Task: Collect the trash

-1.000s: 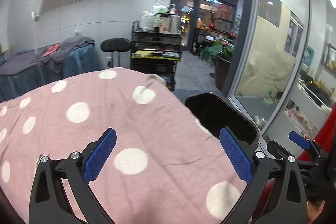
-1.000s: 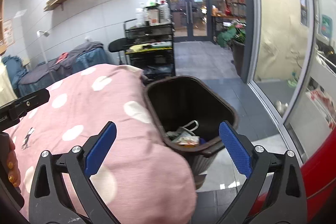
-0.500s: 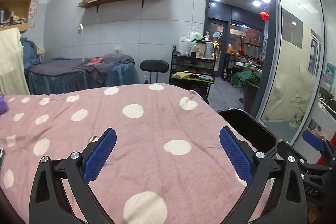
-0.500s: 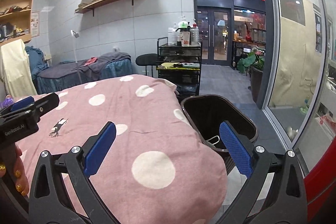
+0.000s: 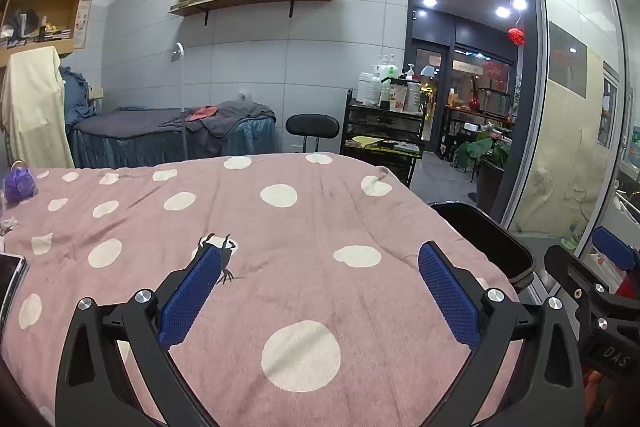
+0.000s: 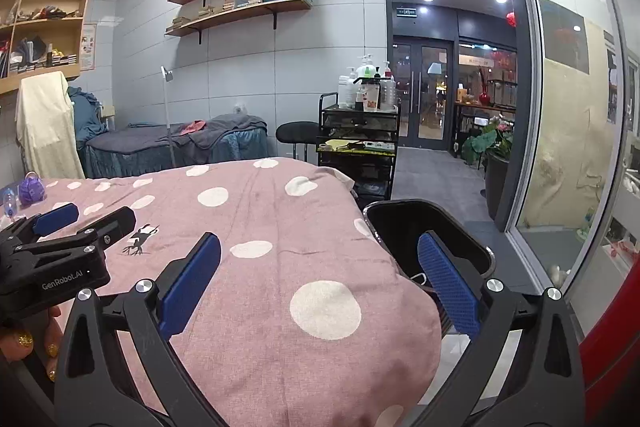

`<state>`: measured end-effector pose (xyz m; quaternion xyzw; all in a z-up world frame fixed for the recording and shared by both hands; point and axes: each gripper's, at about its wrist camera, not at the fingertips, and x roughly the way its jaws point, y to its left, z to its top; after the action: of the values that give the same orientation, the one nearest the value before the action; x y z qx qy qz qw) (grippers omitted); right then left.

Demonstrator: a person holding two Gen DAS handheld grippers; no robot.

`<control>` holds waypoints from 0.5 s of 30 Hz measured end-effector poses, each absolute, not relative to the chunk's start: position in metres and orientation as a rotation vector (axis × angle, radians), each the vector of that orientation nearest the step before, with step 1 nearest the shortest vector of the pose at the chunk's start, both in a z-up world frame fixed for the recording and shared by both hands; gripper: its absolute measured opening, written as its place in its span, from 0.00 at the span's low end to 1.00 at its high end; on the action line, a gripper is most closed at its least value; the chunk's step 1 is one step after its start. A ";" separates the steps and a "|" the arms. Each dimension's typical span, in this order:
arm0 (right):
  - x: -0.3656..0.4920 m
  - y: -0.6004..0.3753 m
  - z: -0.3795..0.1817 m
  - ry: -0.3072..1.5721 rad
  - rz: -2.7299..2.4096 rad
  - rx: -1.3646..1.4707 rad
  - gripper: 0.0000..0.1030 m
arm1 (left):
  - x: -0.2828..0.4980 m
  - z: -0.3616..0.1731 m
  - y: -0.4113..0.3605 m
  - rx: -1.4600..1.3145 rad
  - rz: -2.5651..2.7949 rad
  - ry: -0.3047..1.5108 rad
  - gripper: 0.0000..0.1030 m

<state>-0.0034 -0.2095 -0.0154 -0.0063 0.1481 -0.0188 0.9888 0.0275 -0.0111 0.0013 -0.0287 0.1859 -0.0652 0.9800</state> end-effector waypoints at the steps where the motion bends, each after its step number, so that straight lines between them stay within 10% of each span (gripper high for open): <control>1: -0.004 -0.209 -0.015 0.295 -0.041 -0.017 0.94 | 0.028 0.001 -0.010 -0.062 -0.131 0.375 0.94; 15: -0.005 -0.213 -0.015 0.298 -0.035 -0.001 0.94 | 0.026 0.002 -0.010 -0.056 -0.137 0.373 0.94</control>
<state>-0.0047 -0.2126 -0.0147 -0.0007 0.1485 -0.0172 0.9888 0.0260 -0.0104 0.0020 -0.0278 0.1850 -0.0678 0.9800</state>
